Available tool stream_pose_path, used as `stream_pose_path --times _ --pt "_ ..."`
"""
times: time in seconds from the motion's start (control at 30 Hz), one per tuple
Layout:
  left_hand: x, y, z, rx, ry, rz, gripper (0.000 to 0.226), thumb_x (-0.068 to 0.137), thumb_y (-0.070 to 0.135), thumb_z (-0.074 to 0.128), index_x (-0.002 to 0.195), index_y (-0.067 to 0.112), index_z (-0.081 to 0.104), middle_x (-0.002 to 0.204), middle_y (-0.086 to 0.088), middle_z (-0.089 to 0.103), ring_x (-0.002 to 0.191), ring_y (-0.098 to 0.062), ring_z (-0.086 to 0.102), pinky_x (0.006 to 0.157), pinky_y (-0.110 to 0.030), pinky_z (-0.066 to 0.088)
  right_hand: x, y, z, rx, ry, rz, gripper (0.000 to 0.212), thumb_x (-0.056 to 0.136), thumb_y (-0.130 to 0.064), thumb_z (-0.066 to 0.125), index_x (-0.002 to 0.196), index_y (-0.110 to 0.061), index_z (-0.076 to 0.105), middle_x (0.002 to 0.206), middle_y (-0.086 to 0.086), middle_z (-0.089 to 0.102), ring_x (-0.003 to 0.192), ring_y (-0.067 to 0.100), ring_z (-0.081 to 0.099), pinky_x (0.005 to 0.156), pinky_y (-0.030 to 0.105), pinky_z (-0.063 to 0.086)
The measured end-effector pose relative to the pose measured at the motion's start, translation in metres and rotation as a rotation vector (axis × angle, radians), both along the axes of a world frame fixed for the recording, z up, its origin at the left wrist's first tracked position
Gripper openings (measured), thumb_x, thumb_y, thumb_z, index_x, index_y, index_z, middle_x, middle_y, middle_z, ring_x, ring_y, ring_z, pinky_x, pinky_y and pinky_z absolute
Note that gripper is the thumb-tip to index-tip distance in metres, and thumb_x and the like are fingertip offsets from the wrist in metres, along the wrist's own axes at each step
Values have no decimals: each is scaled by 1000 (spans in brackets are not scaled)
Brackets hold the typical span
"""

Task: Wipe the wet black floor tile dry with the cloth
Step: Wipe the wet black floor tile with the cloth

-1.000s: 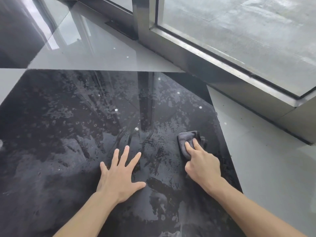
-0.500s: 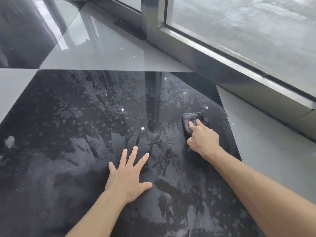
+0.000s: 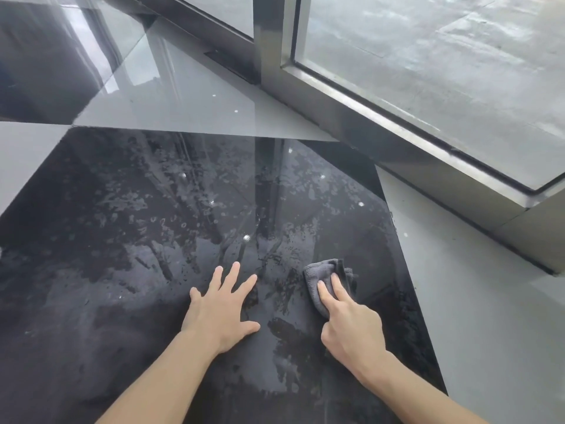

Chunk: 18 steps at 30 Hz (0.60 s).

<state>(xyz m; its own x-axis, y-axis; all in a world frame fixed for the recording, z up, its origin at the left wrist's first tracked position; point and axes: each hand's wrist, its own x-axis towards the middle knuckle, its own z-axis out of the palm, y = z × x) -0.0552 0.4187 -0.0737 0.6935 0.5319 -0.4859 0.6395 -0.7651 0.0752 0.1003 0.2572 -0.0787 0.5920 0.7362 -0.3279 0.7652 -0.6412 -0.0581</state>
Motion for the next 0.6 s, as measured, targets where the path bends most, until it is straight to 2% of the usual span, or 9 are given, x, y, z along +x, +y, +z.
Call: stream_pose_path --times 0.23,0.43,0.6 --pt "-2 1 1 2 -4 -5 81 85 60 44 146 40 -6 156 4 -20 143 -25 -14 111 -54 19 24 54 3 72 -11 -17 67 77 -18 49 141 -33 33 155 -9 20 95 30 64 64 28 36" --pt "-1 4 0 -20 4 -8 81 86 55 48 147 39 -4 156 4 -19 143 -26 -13 110 -55 21 58 109 1 80 -18 24 63 78 -18 50 139 -30 37 155 -4 23 117 28 54 81 35 45" --pt "-2 4 -2 -7 7 -28 80 87 56 47 146 39 -4 156 3 -19 143 -27 -14 110 -56 20 63 123 3 93 -18 28 60 77 -17 50 136 -25 41 149 1 34 116 30 54 83 37 46"
